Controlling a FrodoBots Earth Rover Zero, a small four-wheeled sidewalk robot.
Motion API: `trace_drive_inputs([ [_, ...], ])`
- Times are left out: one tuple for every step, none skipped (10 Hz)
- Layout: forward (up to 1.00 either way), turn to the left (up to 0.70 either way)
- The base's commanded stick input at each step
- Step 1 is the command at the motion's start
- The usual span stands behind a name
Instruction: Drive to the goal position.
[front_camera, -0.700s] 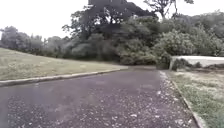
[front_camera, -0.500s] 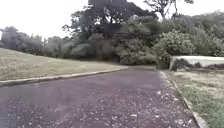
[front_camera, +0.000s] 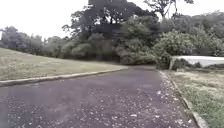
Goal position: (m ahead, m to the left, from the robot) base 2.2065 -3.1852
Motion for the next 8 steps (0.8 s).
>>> trace_drive_inputs([
  [0.06, 0.0],
  [0.06, 0.0],
  [0.06, 0.0],
  [0.06, 0.0],
  [0.06, 0.0],
  [0.06, 0.0],
  [0.06, 0.0],
  [0.06, 0.0],
])
